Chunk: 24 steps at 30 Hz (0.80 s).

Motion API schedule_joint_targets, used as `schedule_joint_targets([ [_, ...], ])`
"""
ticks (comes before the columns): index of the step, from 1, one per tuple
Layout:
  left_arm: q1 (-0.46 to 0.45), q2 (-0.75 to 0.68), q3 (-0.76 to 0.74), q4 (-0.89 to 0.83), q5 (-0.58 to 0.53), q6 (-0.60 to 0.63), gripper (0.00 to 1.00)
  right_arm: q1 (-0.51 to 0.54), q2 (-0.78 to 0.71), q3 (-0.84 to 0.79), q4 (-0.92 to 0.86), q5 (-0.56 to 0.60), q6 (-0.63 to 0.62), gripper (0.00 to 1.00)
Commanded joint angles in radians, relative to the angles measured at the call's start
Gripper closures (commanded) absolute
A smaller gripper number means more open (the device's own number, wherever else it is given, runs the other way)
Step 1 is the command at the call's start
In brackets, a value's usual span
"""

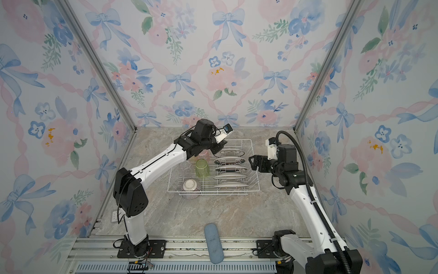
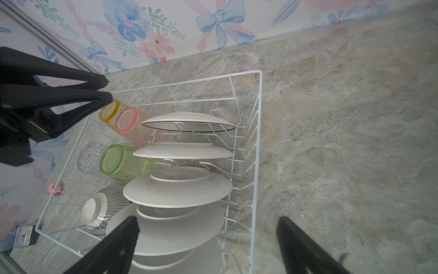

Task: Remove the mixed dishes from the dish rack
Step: 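Reach the left gripper onto the teal-rimmed plate while the right gripper approaches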

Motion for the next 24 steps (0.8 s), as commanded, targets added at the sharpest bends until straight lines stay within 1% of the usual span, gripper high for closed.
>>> schedule_joint_targets([
  [1,-0.001,0.045,0.062,-0.084,0.017,0.071,0.81,0.01,0.011,0.038,0.03,-0.03,0.019,0.06],
  [7,-0.015,0.105,0.105,-0.111,-0.028,0.119,0.81,0.009,0.008,0.031,0.037,-0.023,0.022,0.06],
  [14,-0.031,0.161,0.152,-0.148,-0.051,0.14,0.79,0.01,0.009,0.027,0.039,-0.017,0.024,0.05],
  [16,-0.037,0.172,0.16,-0.156,-0.057,0.173,0.77,0.01,0.011,0.028,0.038,-0.017,0.023,0.05],
  [24,-0.045,0.212,0.181,-0.173,-0.087,0.188,0.76,0.01,0.023,0.021,0.049,-0.016,0.031,0.04],
])
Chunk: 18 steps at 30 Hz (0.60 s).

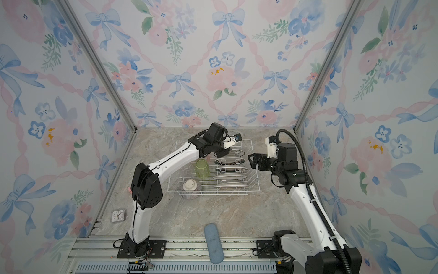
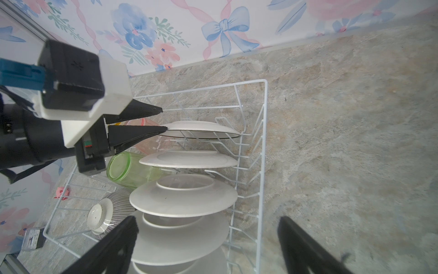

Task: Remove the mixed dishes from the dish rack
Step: 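Reach the left gripper onto the teal-rimmed plate while the right gripper approaches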

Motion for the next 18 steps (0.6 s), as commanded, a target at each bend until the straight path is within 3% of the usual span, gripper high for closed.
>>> schedule_joint_targets([
  [1,-0.002,0.034,0.02,-0.038,-0.024,0.026,0.75,0.01,0.008,0.012,0.017,-0.006,0.018,0.05],
  [18,-0.004,0.091,0.068,-0.038,-0.071,0.076,0.76,0.011,0.004,0.004,0.017,-0.002,0.021,0.04],
])
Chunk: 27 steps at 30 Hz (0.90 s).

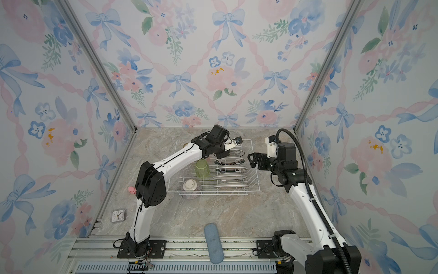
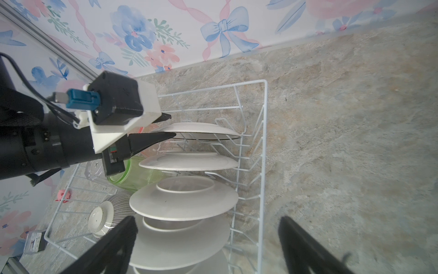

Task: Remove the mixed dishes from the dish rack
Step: 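Reach the left gripper onto the teal-rimmed plate while the right gripper approaches, then grip the teal-rimmed plate edge with the left gripper and lift it upward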

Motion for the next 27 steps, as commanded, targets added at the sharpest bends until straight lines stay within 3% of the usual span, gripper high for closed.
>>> schedule_joint_targets([
  [1,-0.003,0.036,0.041,-0.016,-0.025,0.038,0.77,0.011,-0.005,0.005,0.006,-0.001,0.01,0.04],
  [16,-0.004,0.084,0.09,-0.015,-0.081,0.115,1.0,0.012,-0.028,-0.01,0.002,0.01,0.015,0.04],
  [27,-0.004,0.105,0.136,-0.014,-0.111,0.128,1.0,0.011,-0.036,-0.015,0.003,0.01,0.021,0.04],
])
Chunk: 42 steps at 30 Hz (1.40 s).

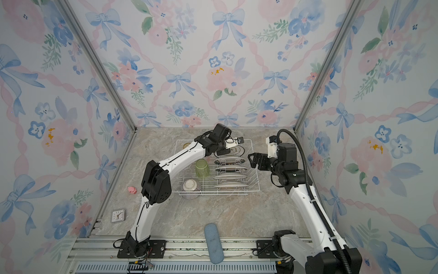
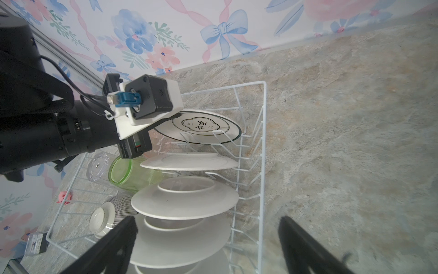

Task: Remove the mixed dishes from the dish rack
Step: 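Grip the teal-rimmed plate edge with the left gripper and lift it upward, then pass the teal-rimmed plate from the left gripper to the right gripper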

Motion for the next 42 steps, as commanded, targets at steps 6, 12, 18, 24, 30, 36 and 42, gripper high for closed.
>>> schedule_joint_targets([
  [6,-0.018,0.018,0.063,-0.013,-0.055,-0.02,1.0,0.012,-0.033,-0.021,0.005,0.011,0.019,0.04],
  [12,-0.021,-0.015,0.099,-0.005,-0.083,-0.04,1.0,0.011,-0.052,-0.034,0.012,0.015,0.026,0.05],
  [18,-0.021,-0.064,0.111,0.007,-0.086,-0.073,1.0,0.012,-0.061,-0.049,0.028,0.017,0.038,0.06],
  [24,-0.011,-0.128,0.114,0.005,-0.074,-0.137,1.0,0.012,-0.062,-0.059,0.049,0.03,0.04,0.07],
  [30,-0.003,-0.196,0.12,0.008,-0.054,-0.189,1.0,0.01,-0.054,-0.074,0.085,0.031,0.05,0.07],
  [36,0.04,-0.277,0.122,0.004,0.088,-0.341,1.0,-0.038,-0.053,-0.114,0.198,-0.082,0.09,0.16],
  [42,0.132,-0.392,0.01,0.006,0.386,-0.573,1.0,-0.149,-0.024,-0.25,0.534,-0.379,0.286,0.32],
])
